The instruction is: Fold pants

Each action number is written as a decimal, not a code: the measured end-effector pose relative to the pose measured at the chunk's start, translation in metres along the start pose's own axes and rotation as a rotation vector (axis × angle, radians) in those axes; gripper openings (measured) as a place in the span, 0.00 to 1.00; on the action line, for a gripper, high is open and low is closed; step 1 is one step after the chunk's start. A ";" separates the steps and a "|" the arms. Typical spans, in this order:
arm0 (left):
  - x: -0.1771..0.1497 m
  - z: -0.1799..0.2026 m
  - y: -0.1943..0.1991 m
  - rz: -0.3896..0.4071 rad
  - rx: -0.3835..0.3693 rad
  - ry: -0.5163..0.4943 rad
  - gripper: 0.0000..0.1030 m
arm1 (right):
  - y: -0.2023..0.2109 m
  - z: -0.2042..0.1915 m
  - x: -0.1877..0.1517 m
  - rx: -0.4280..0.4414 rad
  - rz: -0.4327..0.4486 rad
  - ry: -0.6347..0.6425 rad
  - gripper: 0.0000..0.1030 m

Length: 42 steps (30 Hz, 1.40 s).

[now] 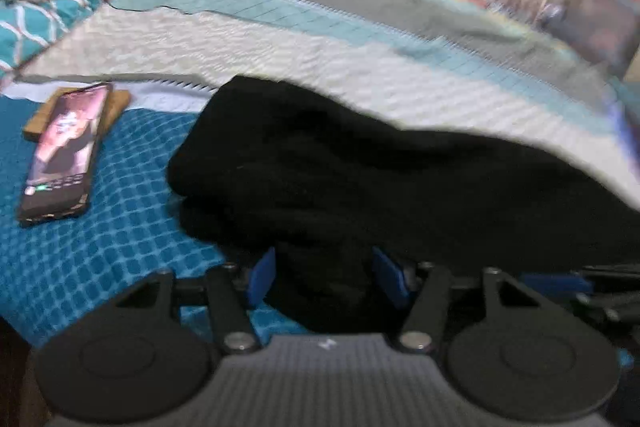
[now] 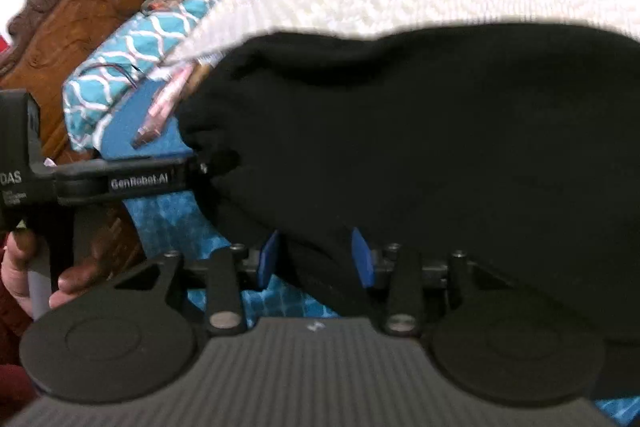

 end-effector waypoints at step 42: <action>0.029 0.201 -0.096 -0.342 -0.198 -0.158 0.50 | 0.281 0.343 -0.138 -0.439 0.848 -1.002 0.18</action>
Point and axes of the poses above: each gripper's, at about its wrist camera, not at the fingertips, and y roughly against the way its jaws point, z to its right, x to its top, the point moved 1 cm from there along -y, roughly the way its jaws point, and after that the axes turned 4 degrees about -z, right-handed, at the moved point
